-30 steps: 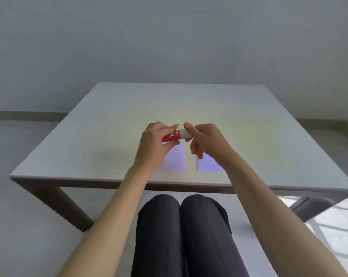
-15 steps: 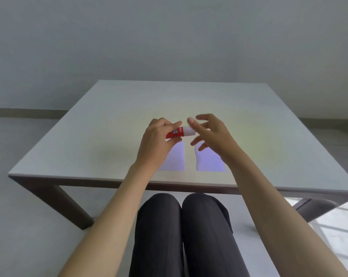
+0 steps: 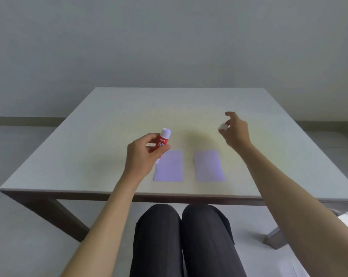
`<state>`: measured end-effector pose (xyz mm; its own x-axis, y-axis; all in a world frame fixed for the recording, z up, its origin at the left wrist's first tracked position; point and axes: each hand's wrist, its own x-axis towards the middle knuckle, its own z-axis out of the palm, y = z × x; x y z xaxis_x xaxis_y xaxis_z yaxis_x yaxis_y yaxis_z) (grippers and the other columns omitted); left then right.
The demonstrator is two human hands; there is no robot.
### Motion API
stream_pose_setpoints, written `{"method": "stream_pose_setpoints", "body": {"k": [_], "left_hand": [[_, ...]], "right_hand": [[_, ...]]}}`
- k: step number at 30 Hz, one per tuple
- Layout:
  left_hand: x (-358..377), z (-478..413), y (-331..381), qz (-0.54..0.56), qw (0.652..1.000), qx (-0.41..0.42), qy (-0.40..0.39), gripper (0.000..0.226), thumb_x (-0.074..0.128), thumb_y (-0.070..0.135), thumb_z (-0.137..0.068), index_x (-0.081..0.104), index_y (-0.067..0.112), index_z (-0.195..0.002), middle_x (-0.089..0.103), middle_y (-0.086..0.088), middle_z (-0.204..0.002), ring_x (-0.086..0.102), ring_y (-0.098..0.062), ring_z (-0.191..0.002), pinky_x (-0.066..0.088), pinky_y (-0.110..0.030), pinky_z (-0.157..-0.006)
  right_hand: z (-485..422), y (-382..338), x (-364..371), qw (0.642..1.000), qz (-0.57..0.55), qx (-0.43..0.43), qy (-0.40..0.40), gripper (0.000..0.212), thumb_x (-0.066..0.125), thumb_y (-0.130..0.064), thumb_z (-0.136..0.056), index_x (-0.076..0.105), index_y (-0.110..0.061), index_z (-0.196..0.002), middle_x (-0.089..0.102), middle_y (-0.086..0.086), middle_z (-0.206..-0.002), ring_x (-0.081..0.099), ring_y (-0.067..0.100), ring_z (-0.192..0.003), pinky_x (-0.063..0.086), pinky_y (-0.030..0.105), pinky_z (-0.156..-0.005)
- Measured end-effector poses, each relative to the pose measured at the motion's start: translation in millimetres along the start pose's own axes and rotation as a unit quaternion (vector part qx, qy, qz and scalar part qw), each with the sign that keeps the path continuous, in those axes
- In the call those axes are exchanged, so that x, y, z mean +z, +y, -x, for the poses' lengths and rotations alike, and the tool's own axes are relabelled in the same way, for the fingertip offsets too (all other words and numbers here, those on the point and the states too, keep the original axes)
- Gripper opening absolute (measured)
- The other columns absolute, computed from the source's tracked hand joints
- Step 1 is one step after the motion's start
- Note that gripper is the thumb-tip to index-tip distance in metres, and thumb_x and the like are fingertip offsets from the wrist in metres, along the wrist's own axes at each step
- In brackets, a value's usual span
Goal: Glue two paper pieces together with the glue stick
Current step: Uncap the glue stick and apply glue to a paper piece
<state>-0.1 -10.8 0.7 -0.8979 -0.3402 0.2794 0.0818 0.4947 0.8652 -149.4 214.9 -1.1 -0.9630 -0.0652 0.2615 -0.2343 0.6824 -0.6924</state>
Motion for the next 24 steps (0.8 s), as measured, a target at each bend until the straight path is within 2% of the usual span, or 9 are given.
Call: {"method": "stream_pose_setpoints", "body": {"k": [5,7,9,12,14,16,20,22,24], "left_hand": [[3.4,-2.1,5.5,0.078,0.997,-0.017,0.011,0.018,0.072,0.020,-0.073,0.064,0.031,-0.085,0.070,0.012,-0.076,0.068,-0.008,-0.067,0.053,-0.020,-0.065],[4.3,-4.7,8.0,0.104,0.994,-0.028,0.032,0.016,0.075,0.024,-0.069,0.064,0.027,-0.081,0.070,0.014,-0.072,0.069,-0.010,-0.070,0.050,-0.015,-0.065],[6.3,-6.5,9.9,0.118,0.990,-0.048,0.053,0.020,0.079,0.033,-0.063,0.064,0.032,-0.077,0.069,0.021,-0.073,0.069,-0.008,-0.077,0.051,-0.021,-0.072],[14.5,-5.7,18.3,0.169,0.978,-0.078,0.094,0.028,0.082,0.037,-0.057,0.061,0.030,-0.075,0.067,0.016,-0.075,0.065,-0.007,-0.076,0.050,-0.026,-0.073],[23.1,-4.5,27.3,0.221,0.959,-0.107,0.139,0.029,0.083,0.036,-0.058,0.059,0.026,-0.073,0.065,0.012,-0.078,0.063,-0.003,-0.074,0.044,-0.023,-0.071],[30.2,-1.8,35.5,0.257,0.939,-0.140,0.178,0.029,0.082,0.037,-0.061,0.058,0.024,-0.071,0.063,0.011,-0.078,0.060,0.007,-0.068,0.039,-0.019,-0.067],[35.3,6.3,43.5,0.288,0.921,-0.153,0.215,0.029,0.081,0.037,-0.062,0.059,0.022,-0.074,0.066,0.009,-0.082,0.063,0.008,-0.070,0.042,-0.017,-0.062],[33.9,8.2,44.4,0.321,0.911,-0.163,0.201,0.027,0.081,0.032,-0.065,0.061,0.017,-0.077,0.071,-0.002,-0.088,0.070,-0.012,-0.083,0.053,-0.024,-0.066],[32.4,9.3,46.7,0.357,0.906,-0.169,0.149,0.024,0.079,0.026,-0.070,0.062,0.012,-0.079,0.074,-0.007,-0.086,0.071,-0.026,-0.091,0.055,-0.037,-0.085]], "right_hand": [[7.6,28.1,19.3,0.988,0.124,-0.050,-0.071,0.055,0.045,-0.001,-0.086,0.031,-0.009,-0.139,0.064,0.024,-0.102,0.053,0.040,-0.095,0.048,0.045,-0.077],[10.7,32.0,18.0,0.980,0.174,-0.058,-0.079,0.060,0.052,-0.008,-0.087,0.028,-0.012,-0.142,0.062,0.020,-0.117,0.050,0.039,-0.106,0.044,0.045,-0.085],[16.5,24.2,13.4,0.977,0.191,-0.063,-0.068,0.073,0.062,-0.023,-0.085,0.022,-0.015,-0.146,0.051,0.014,-0.137,0.043,0.037,-0.123,0.036,0.045,-0.098],[44.8,-11.6,12.4,0.995,-0.043,-0.072,-0.045,0.076,0.069,-0.030,-0.082,0.029,-0.020,-0.145,0.047,0.011,-0.141,0.050,0.029,-0.121,0.041,0.043,-0.101],[76.6,-41.8,16.4,0.951,-0.267,-0.084,-0.131,0.064,0.069,-0.029,-0.082,0.039,-0.028,-0.138,0.059,0.008,-0.127,0.064,0.019,-0.100,0.052,0.032,-0.088],[99.1,-62.3,24.1,0.893,-0.396,-0.083,-0.196,0.045,0.066,-0.020,-0.085,0.051,-0.024,-0.128,0.068,0.010,-0.110,0.070,0.018,-0.087,0.055,0.027,-0.077],[110.5,-78.7,33.7,0.870,-0.465,-0.036,-0.158,0.019,0.059,-0.007,-0.089,0.064,-0.006,-0.108,0.067,0.011,-0.081,0.062,0.020,-0.067,0.051,0.027,-0.068],[114.0,-82.1,36.7,0.844,-0.503,-0.003,-0.185,0.020,0.052,-0.010,-0.094,0.060,-0.004,-0.111,0.064,0.005,-0.067,0.059,0.019,-0.062,0.050,0.025,-0.061],[113.9,-86.6,37.7,0.799,-0.564,0.065,-0.200,0.021,0.043,-0.014,-0.097,0.057,-0.005,-0.109,0.058,0.000,-0.054,0.050,0.016,-0.050,0.042,0.021,-0.047]]}}
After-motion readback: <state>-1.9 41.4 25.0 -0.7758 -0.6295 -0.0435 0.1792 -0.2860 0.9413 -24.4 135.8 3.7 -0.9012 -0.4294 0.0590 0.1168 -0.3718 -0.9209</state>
